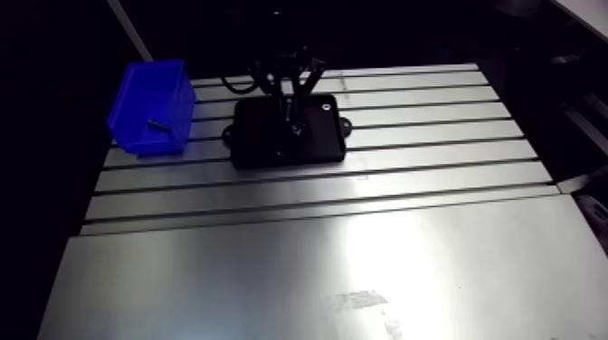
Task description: Pick up the M10 bolt from the tray and put it into the blue bin.
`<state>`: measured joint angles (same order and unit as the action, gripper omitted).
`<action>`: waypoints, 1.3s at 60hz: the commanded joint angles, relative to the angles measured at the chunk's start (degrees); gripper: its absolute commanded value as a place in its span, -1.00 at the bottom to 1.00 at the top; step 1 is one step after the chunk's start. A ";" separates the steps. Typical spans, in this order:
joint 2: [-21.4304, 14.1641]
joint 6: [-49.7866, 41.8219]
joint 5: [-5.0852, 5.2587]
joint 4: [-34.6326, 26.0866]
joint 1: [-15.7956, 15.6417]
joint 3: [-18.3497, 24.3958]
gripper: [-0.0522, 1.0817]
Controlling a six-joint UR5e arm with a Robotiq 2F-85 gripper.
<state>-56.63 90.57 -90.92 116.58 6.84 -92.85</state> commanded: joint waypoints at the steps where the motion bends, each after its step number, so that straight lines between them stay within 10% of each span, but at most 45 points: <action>1: 0.08 0.00 0.07 0.10 0.02 -0.01 0.25; 78: 0.52 0.00 -0.09 0.19 0.20 0.01 0.47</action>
<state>-56.34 90.57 -90.93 116.77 7.03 -92.81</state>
